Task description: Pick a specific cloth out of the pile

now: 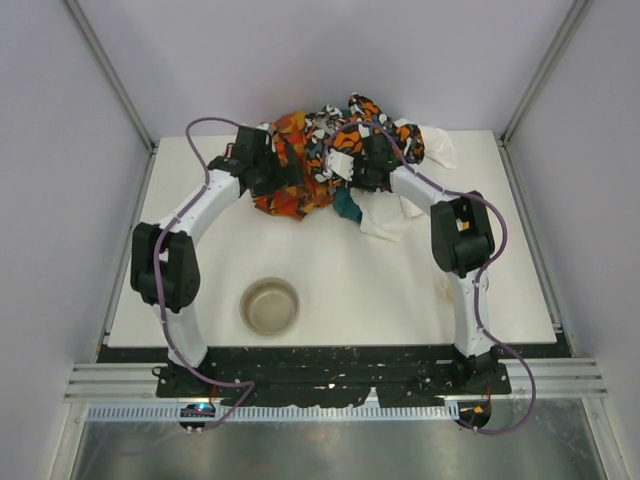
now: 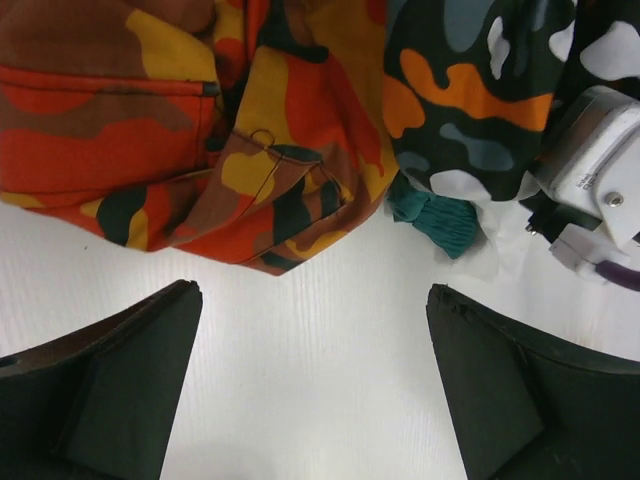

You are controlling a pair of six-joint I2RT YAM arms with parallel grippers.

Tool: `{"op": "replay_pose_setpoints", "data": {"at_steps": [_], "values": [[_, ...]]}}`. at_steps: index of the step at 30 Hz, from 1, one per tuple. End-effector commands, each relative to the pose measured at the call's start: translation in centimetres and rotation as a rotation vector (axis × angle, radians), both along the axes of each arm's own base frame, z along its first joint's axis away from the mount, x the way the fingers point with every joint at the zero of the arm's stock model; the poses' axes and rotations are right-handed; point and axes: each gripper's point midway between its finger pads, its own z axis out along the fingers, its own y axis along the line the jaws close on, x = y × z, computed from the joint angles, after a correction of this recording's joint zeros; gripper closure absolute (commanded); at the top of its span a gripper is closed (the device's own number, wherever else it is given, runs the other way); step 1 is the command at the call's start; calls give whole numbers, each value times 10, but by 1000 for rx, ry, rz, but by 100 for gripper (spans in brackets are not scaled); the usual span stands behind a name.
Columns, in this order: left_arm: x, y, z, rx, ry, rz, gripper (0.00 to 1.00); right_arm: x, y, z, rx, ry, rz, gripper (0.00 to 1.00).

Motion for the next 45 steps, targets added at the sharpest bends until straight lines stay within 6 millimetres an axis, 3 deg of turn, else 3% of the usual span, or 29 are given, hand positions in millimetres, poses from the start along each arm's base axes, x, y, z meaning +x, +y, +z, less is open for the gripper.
{"op": "replay_pose_setpoints", "data": {"at_steps": [1, 2, 3, 4, 5, 6, 8, 10, 12, 15, 19, 27, 33, 38, 41, 43, 45], "values": [[17, -20, 13, -55, -24, -68, 0, 54, -10, 38, 105, -207, -229, 95], [21, -25, 14, -72, -21, -77, 0, 61, -8, 66, 156, -276, -249, 95], [25, -30, 13, -90, -14, -91, 0, 62, -4, 80, 210, -291, -258, 95], [27, -38, 15, -117, -13, -116, 0, 59, -2, 112, 256, -340, -247, 95], [29, -47, 16, -145, -15, -137, 0, 57, 3, 125, 310, -350, -246, 95], [32, -54, 19, -170, -25, -147, 0, 54, 4, 158, 370, -413, -244, 95], [38, -66, 20, -195, -43, -165, 1, 44, 3, 194, 467, -461, -266, 95], [44, -77, 21, -219, -56, -176, 1, 35, -2, 222, 531, -512, -285, 95], [52, -87, 22, -244, -68, -179, 3, 28, -3, 235, 565, -525, -291, 95], [69, -100, 28, -279, -88, -171, 9, 20, -1, 243, 588, -522, -264, 95], [84, -114, 16, -294, -79, -154, 17, 16, -5, 249, 594, -526, -273, 95], [108, -108, -4, -264, -51, -32, 27, 15, -22, 256, 640, -500, -293, 95], [113, -104, -1, -244, -85, -18, 26, 26, -68, 260, 643, -514, -381, 95], [125, -112, 6, -285, -130, -24, 26, 26, -76, 252, 637, -474, -356, 95], [138, -111, -1, -285, -145, 12, 26, 23, -79, 249, 654, -437, -325, 95], [145, -116, -2, -323, -149, 11, 30, 22, -76, 243, 656, -394, -305, 95], [151, -126, 8, -378, -171, -10, 45, 19, -69, 233, 647, -343, -268, 95]]}}
